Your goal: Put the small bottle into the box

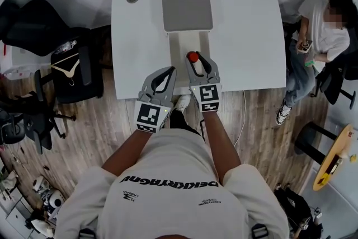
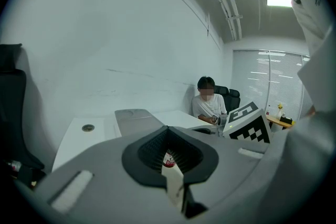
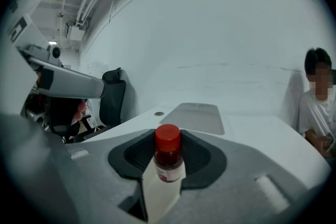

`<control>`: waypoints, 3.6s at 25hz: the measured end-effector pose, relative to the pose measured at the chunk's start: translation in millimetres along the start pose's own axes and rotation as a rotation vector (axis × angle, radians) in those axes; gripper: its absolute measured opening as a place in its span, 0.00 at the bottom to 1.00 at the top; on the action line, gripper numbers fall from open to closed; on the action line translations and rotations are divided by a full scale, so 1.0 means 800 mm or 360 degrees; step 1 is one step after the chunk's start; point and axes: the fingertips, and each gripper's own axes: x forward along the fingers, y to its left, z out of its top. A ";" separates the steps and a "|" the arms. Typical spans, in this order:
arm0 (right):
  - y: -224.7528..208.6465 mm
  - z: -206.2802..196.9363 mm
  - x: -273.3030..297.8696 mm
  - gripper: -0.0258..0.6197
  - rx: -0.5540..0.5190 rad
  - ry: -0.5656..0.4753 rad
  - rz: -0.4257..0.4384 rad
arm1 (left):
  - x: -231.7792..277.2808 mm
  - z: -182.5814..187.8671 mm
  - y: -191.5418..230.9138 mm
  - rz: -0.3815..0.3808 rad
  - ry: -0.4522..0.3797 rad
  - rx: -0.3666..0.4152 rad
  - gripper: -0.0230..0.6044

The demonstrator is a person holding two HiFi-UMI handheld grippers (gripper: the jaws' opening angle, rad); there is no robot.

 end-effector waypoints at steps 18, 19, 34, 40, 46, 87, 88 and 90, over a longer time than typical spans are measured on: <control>-0.010 -0.029 0.031 0.26 0.0026 0.0085 0.0015 | 0.004 -0.006 0.008 0.0018 0.0011 0.0005 0.05; -0.011 -0.031 0.031 0.26 0.0023 0.0092 0.0012 | 0.004 -0.006 0.007 0.0019 0.0011 0.0003 0.05; -0.012 -0.039 0.045 0.26 -0.0026 0.0098 0.0015 | 0.004 -0.011 0.009 0.0034 0.0019 -0.0006 0.05; -0.014 -0.039 0.051 0.26 -0.0024 0.0090 0.0001 | 0.005 -0.011 0.016 0.0053 0.0017 -0.0016 0.05; -0.012 -0.039 0.051 0.26 -0.0048 0.0107 0.0001 | 0.005 -0.010 0.015 0.0049 0.0020 -0.0014 0.05; -0.010 -0.023 0.032 0.36 -0.0009 0.0108 -0.0046 | -0.017 0.002 0.012 0.0040 -0.0017 0.0016 0.05; -0.010 -0.021 0.029 0.36 -0.0012 0.0103 -0.0053 | -0.018 0.003 0.010 0.0039 -0.0025 0.0024 0.05; -0.010 -0.018 0.025 0.33 -0.0019 0.0090 -0.0068 | -0.021 0.007 0.008 0.0036 -0.0044 0.0039 0.05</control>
